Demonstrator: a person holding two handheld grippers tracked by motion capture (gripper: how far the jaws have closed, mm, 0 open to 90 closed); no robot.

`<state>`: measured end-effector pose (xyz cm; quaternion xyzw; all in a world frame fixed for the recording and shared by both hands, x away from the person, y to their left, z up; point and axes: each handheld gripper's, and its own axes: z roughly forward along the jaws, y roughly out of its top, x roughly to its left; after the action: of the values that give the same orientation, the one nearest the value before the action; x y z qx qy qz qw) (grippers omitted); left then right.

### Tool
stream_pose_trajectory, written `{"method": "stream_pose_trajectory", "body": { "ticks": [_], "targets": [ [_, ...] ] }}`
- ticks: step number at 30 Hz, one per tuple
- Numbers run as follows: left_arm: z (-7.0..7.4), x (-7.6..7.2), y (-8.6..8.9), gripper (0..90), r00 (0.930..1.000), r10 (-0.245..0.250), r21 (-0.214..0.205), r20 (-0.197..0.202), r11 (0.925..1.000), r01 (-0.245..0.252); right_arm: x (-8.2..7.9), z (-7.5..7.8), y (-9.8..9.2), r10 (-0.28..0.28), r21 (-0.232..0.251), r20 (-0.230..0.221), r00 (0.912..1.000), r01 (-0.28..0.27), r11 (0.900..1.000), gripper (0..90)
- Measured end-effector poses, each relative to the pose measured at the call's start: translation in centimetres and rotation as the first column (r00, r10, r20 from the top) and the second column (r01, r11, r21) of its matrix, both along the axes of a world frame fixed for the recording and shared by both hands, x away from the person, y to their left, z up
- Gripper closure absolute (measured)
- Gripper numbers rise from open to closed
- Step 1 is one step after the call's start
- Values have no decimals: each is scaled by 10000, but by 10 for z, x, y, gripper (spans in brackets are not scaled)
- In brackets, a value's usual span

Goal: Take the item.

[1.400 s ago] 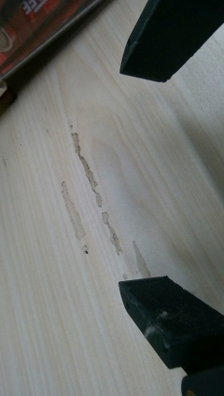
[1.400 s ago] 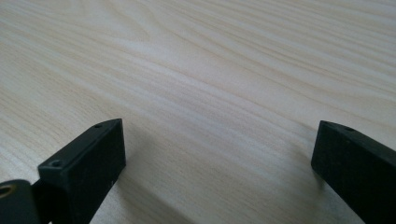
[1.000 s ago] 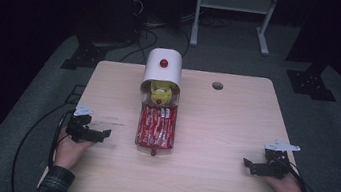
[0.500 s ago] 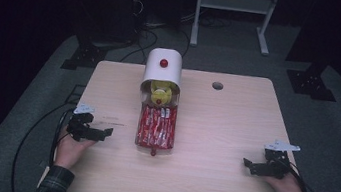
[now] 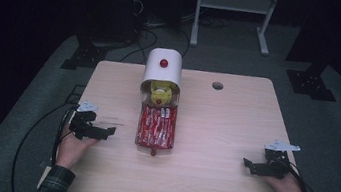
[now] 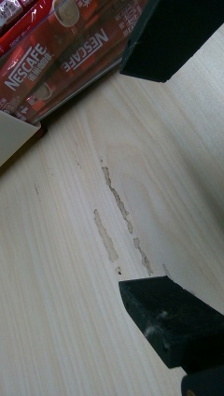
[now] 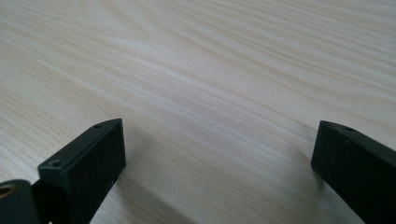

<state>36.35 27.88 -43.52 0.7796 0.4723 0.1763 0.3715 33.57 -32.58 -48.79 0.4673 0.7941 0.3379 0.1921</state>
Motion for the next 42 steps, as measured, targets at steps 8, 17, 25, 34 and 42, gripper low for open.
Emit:
{"method": "stream_pose_trajectory", "body": {
  "ticks": [8,17,25,34,42],
  "targets": [
    [4,0,-3,3,9999,-158,-25,8,9999,158,0,0,0,5,0,-3,10000,-5,10000,21],
    [11,1,-11,3,9994,-342,-67,53,9994,342,0,0,0,0,2,-5,10000,0,10000,21],
    [15,2,-18,3,9987,-496,-144,67,9987,497,0,0,0,0,2,-5,10000,0,10000,21],
    [19,3,-23,3,9980,-613,-280,145,9977,617,0,0,0,29,0,-1,10000,-29,10000,21],
    [24,6,-35,3,9965,-808,-343,230,9961,815,0,0,0,44,2,-4,10000,-44,10000,21]
  ]
}}
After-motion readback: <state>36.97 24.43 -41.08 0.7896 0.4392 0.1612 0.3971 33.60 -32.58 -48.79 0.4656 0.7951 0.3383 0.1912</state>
